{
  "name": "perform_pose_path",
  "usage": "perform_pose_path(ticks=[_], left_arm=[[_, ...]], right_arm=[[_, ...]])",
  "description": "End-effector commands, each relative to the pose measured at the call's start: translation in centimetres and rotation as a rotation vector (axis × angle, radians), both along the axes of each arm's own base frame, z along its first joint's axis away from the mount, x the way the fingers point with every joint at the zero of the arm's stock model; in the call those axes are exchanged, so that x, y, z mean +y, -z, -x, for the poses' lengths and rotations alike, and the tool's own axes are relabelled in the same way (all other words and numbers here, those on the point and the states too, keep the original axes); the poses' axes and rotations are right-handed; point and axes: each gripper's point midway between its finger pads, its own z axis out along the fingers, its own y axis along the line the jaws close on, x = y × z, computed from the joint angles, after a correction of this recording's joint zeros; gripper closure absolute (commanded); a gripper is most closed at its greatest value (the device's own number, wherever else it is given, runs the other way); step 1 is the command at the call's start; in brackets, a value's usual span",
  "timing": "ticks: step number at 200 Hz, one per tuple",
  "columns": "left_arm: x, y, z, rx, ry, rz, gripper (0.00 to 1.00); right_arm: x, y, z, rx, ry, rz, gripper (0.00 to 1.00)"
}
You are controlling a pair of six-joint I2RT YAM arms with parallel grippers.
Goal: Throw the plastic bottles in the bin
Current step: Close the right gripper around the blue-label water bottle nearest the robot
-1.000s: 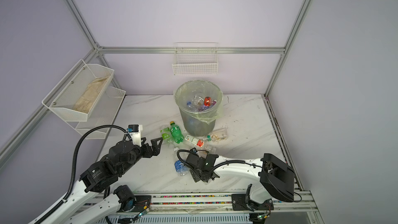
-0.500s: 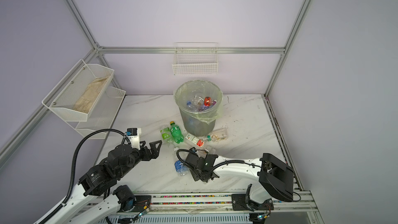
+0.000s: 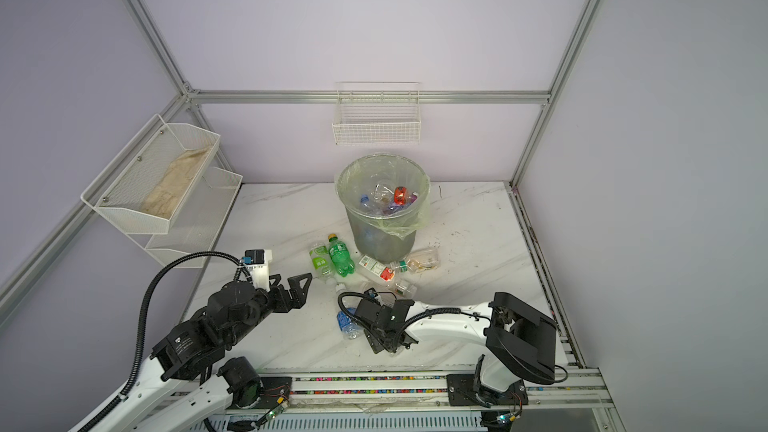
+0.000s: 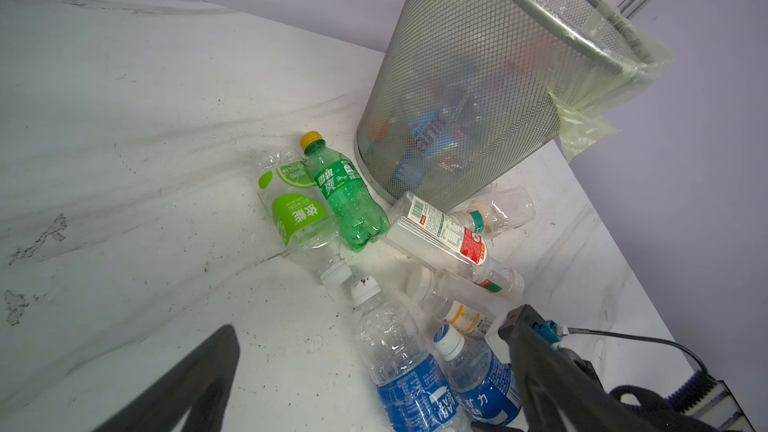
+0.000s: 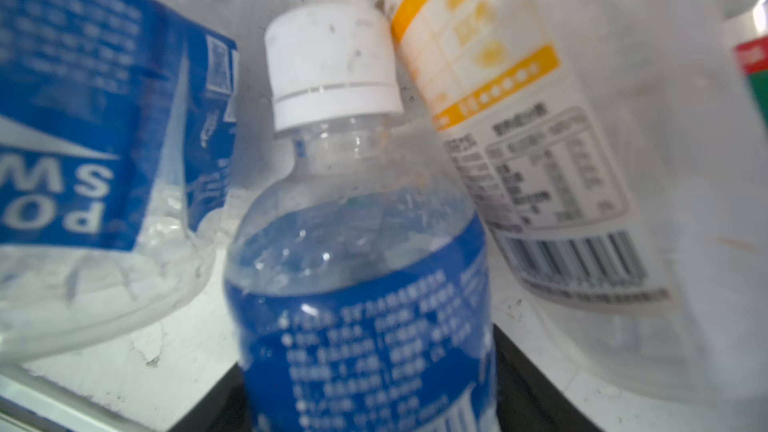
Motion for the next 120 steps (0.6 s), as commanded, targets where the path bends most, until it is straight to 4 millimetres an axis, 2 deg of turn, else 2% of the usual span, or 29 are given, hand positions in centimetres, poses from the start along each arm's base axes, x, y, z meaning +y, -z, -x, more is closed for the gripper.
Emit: perform_pose_path(ticks=[1,28,60,88,93,120], left_arm=[[0.0,1.3,0.1,0.019,-0.001,0.002,0.0],[0.1,1.2,0.2,0.014,-0.003,0.003,0.0],[0.1,0.9,0.2,0.008,-0.002,0.006,0.0],[0.1,0.8,0.3,0.009,0.0,0.009,0.0],[0.1,0.9,0.3,0.011,0.002,0.011,0.0],[0.1,0.8,0.4,0.009,0.002,0.016,0.0]], right_arm=[[-1.0,0.4,0.5,0.013,0.003,0.053,0.33],[-0.5,-1.0,0.3,-0.007,0.004,0.028,0.44],[0.6,-4.4,0.0,-0.051,-0.001,-0.037,0.49],[1.9,-7.9,0.0,-0.087,-0.025,-0.14,0.51],[2.2,-9.4,0.0,-0.101,-0.034,-0.188,0.51],[2.9,-14.2,-0.2,-0.167,-0.05,-0.339,0.53]])
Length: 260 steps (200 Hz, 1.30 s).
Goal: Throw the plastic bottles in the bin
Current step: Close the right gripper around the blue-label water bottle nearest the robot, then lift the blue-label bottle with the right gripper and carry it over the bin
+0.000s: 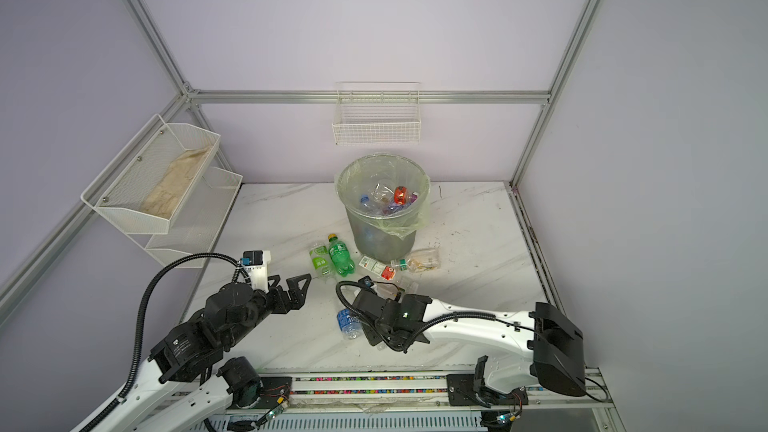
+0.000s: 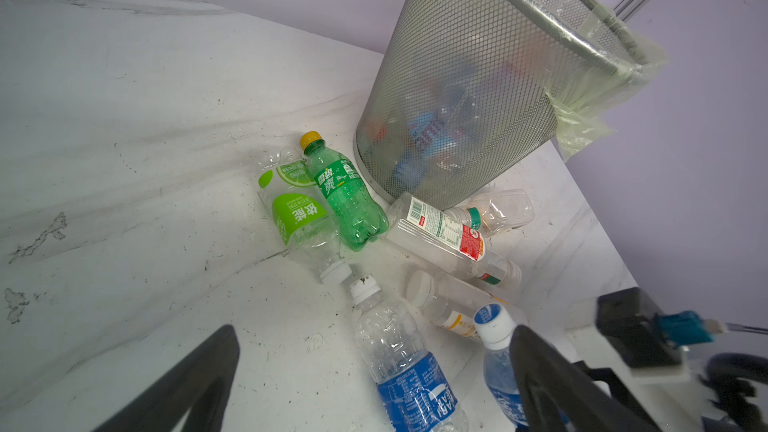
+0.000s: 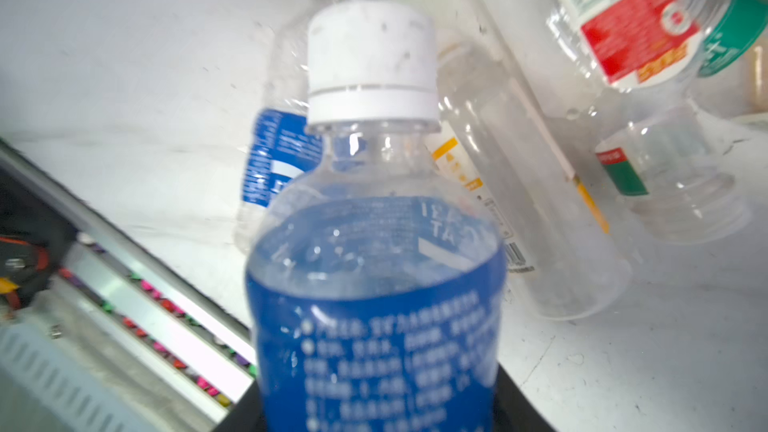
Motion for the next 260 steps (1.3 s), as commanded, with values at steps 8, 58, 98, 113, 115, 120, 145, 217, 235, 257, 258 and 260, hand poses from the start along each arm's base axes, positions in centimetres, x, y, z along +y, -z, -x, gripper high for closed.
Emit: perform_pose_path(ticks=[8,58,98,113,115,120,145,217,235,257,258,260], left_arm=[[0.0,0.8,0.2,0.013,0.0,0.011,0.0],[-0.1,1.0,0.2,0.021,0.003,0.017,0.0],[-0.3,1.6,0.3,0.039,0.008,0.022,0.0],[-0.4,2.1,0.4,0.051,0.009,0.026,0.0],[-0.4,2.1,0.4,0.054,0.01,0.026,0.0],[-0.5,2.2,0.4,0.057,0.011,0.03,0.0],[-0.7,2.9,0.6,0.081,0.02,0.042,0.0],[-1.5,4.9,1.0,0.152,0.036,0.062,0.0],[-1.7,5.2,1.1,0.167,0.044,0.063,0.0],[-1.8,5.3,1.2,0.168,0.054,0.071,0.0],[-1.8,5.3,1.2,0.169,0.055,0.071,0.0],[-1.8,5.3,1.3,0.169,0.056,0.071,0.0]], right_arm=[[0.3,-5.9,-0.4,-0.09,-0.009,-0.145,0.53],[-1.3,-15.0,-2.0,-0.263,0.066,-0.325,0.56],[-2.2,-21.9,-3.0,-0.424,0.07,-0.442,0.56],[-2.6,-24.0,-3.5,-0.478,0.085,-0.458,0.56],[-2.6,-24.3,-3.5,-0.485,0.085,-0.459,0.56],[-2.8,-25.0,-3.7,-0.503,0.094,-0.464,0.56],[-3.6,-27.7,-4.5,-0.582,0.132,-0.474,0.56],[-4.7,-33.6,-7.3,-0.753,0.26,-0.428,0.56],[-4.1,-34.2,-8.3,-0.767,0.258,-0.414,0.57],[-3.7,-34.6,-10.3,-0.769,0.251,-0.41,0.57],[-3.7,-34.7,-10.4,-0.769,0.252,-0.411,0.57],[-3.7,-34.7,-10.6,-0.769,0.25,-0.414,0.57]])
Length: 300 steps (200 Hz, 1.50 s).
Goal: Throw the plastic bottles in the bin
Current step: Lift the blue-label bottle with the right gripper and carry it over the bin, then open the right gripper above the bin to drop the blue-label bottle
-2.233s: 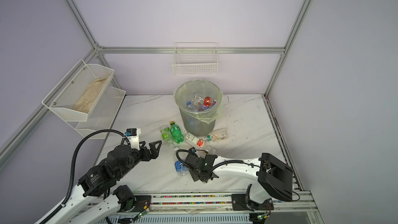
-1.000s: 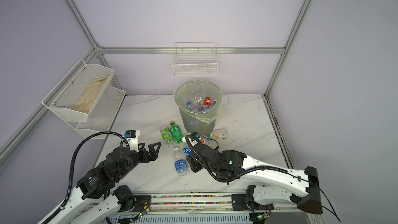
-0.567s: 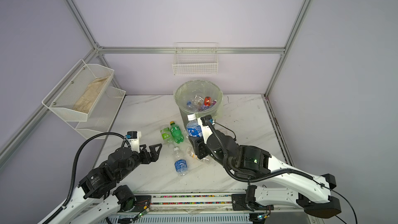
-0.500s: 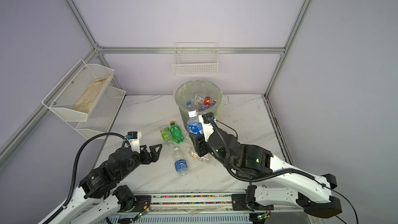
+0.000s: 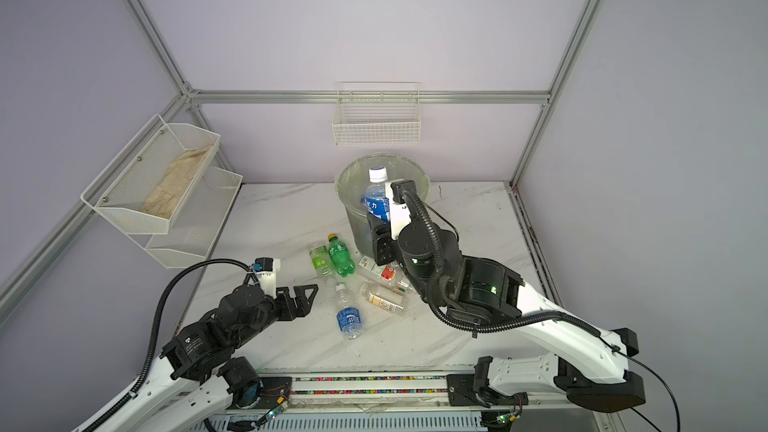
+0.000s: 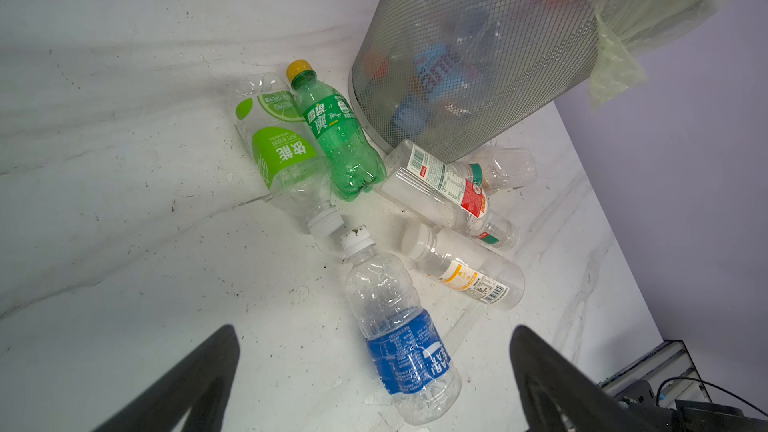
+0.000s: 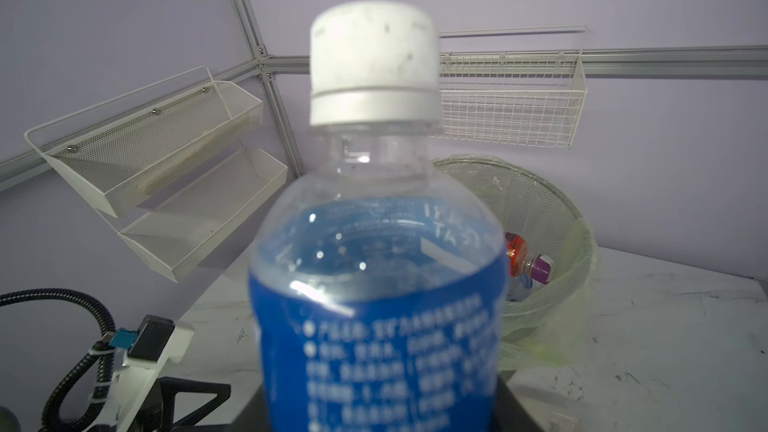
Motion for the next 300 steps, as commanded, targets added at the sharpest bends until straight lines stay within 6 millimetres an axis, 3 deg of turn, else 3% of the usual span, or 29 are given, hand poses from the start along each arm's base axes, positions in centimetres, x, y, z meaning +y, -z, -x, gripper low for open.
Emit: perform_pose_path(ticks=[1,31,88,94,148,182,206,218,222,229,235,251,280,300], left_arm=[[-0.5,1.1,0.2,0.021,0.017,0.021,0.0],[-0.5,1.6,0.5,0.03,0.021,0.032,0.0],[-0.5,2.7,0.9,0.049,0.021,0.049,0.0],[-0.5,2.8,1.0,0.05,0.022,0.049,0.0],[-0.4,3.5,1.3,0.065,0.024,0.062,0.0],[-0.4,3.5,1.5,0.06,0.027,0.073,0.0],[-0.5,3.3,1.5,0.057,0.028,0.079,0.0],[-0.6,3.1,1.5,0.055,0.032,0.084,0.0],[-0.6,3.0,1.5,0.054,0.032,0.085,0.0],[-0.6,2.9,1.6,0.053,0.035,0.088,0.0],[-0.6,2.8,1.6,0.052,0.036,0.091,0.0],[-0.7,2.6,1.7,0.049,0.042,0.098,0.0],[-0.5,2.7,1.7,0.048,0.038,0.093,0.0],[-0.7,2.9,1.6,0.059,0.041,0.08,0.0]], right_arm=[[-0.1,-1.5,-2.0,-0.036,0.007,0.0,0.57],[0.0,-1.9,-4.5,-0.033,-0.009,-0.018,0.57],[1.2,-3.0,-6.7,-0.042,-0.02,-0.017,0.57],[1.9,-2.3,-7.5,-0.03,-0.019,0.0,0.57],[3.4,-2.8,-10.1,-0.029,-0.031,-0.001,0.57],[4.0,-1.0,-14.0,0.012,-0.036,0.01,0.57],[4.6,2.4,-18.3,0.096,-0.063,0.015,0.56],[5.2,4.7,-20.1,0.155,-0.077,0.023,0.51],[5.4,5.5,-20.6,0.169,-0.074,0.031,0.43],[5.6,6.9,-21.3,0.2,-0.073,0.047,0.14],[5.9,7.8,-21.8,0.225,-0.072,0.06,0.03],[5.6,8.4,-21.9,0.259,-0.054,0.077,0.03],[4.0,5.1,-20.6,0.173,-0.039,0.039,0.03],[3.1,4.0,-19.8,0.162,-0.023,0.033,0.03]])
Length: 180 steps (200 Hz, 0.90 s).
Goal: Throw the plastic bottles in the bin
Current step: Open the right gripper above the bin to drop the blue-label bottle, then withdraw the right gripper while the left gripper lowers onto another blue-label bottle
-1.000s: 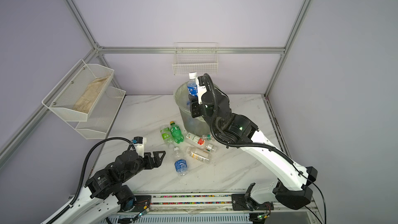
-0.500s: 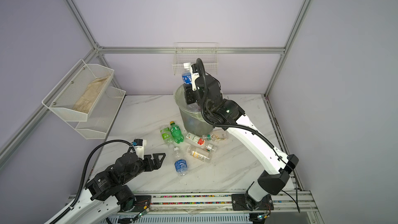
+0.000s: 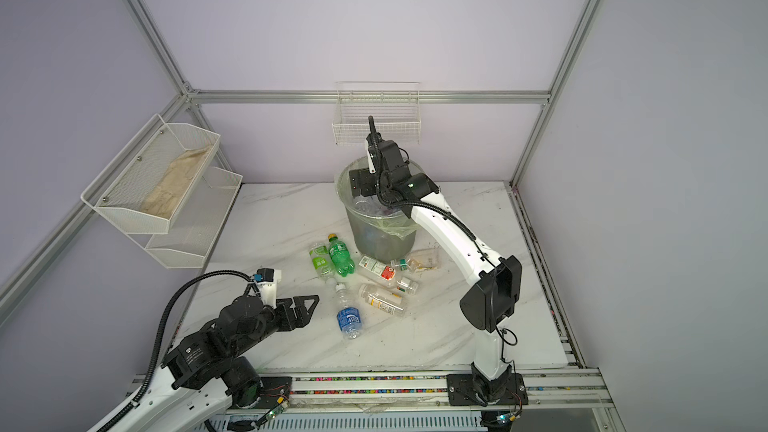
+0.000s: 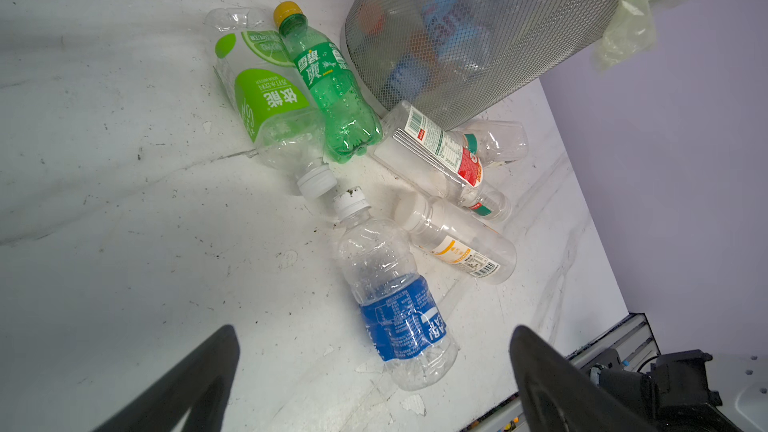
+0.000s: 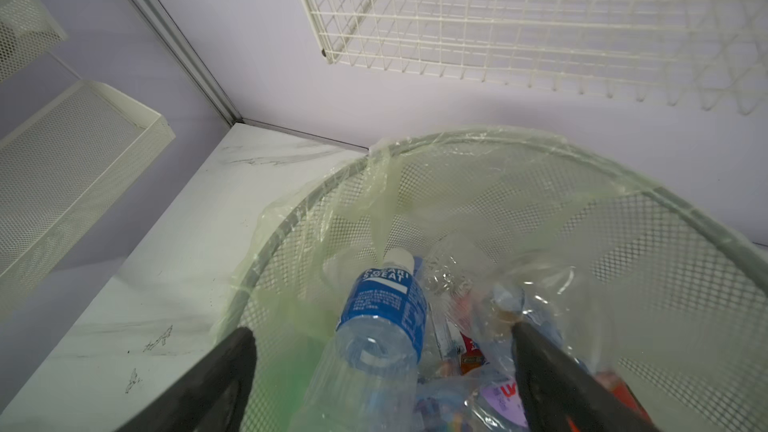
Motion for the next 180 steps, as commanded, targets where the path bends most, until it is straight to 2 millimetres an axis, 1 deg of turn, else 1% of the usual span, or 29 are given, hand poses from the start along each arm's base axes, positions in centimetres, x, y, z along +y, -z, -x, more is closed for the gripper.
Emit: perform_pose_path(ticks=[1,42,88,110,131,180], left_arm=[[-0.5,0.3,-0.1,0.008,0.011,0.005,0.0],[-1.0,0.7,-0.2,0.036,0.026,-0.024,0.0],[-1.8,1.2,-0.3,0.055,0.046,-0.036,0.0],[-2.6,1.7,-0.4,0.072,0.063,-0.047,0.0],[-3.6,2.1,-0.6,0.089,0.085,-0.069,0.0],[-5.9,2.9,-1.1,0.122,0.105,-0.111,0.0]], right_arm=[[-1.9,-6.9,2.4,-0.121,0.011,-0.08,0.03],[-3.1,-7.7,4.2,-0.128,0.008,-0.106,0.02],[-4.5,-8.1,7.2,-0.136,-0.023,-0.147,0.02],[-5.2,-7.6,8.4,-0.123,-0.031,-0.154,0.02],[-5.8,-6.6,9.2,-0.103,-0.025,-0.153,0.03],[-7.9,-4.6,9.9,-0.029,0.079,-0.147,0.03]])
